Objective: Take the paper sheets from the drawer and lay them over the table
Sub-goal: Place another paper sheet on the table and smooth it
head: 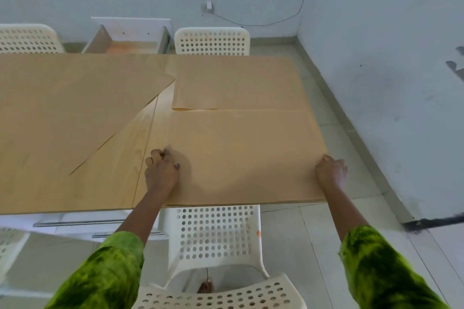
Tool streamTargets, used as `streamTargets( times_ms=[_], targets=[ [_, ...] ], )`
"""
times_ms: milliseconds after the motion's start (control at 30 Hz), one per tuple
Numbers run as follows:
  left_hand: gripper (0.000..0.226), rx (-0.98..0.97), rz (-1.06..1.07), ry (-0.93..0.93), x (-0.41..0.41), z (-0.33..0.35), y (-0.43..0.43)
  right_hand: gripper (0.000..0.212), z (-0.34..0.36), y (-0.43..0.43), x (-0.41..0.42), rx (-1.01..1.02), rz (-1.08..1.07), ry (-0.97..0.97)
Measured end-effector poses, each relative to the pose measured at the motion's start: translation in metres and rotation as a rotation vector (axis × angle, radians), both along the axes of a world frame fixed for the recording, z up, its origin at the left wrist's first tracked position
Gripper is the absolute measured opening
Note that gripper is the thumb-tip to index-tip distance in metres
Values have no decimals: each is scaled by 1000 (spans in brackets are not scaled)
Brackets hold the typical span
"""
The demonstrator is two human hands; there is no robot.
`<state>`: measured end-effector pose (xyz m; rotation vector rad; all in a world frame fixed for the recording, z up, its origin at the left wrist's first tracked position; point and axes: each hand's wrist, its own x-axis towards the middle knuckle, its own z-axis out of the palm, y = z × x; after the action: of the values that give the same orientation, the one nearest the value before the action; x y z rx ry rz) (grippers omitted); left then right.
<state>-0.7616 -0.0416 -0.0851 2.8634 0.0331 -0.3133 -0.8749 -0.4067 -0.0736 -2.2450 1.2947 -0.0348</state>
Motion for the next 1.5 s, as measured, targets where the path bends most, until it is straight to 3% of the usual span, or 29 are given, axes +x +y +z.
streamTargets(
  times_ms=[300, 400, 567, 667, 767, 867, 1033, 1167, 1333, 1500],
  targets=[
    [46, 110, 19, -34, -4, 7, -10, 35, 0, -1, 2, -120, 54, 32],
    [46, 54, -25, -109, 4, 14, -22, 36, 2, 14, 19, -222, 132, -9],
    [63, -27, -446, -109, 53, 12, -76, 53, 1, 68, 88, -197, 510, -120],
    [93, 7, -637, -67, 83, 2, -106, 48, -7, 100, 133, -237, 784, -40],
    [94, 79, -737, -51, 93, -15, -114, 51, -19, 115, 151, -241, 906, 39],
    [84, 109, -718, -125, 94, -25, -103, 56, -30, 108, 152, -263, 906, 86],
    [79, 122, -503, -160, 104, -32, -64, 60, -33, 58, 146, -285, 789, 164],
    [71, 141, -427, -132, 107, -32, -46, 60, -31, 7, 129, -315, 641, 208],
    [78, 152, -408, -48, 104, -20, -53, 60, -25, 4, 128, -274, 639, 235],
    [73, 144, -578, -200, 28, -14, -82, 77, -20, 79, 66, -243, 765, -39]
  ],
)
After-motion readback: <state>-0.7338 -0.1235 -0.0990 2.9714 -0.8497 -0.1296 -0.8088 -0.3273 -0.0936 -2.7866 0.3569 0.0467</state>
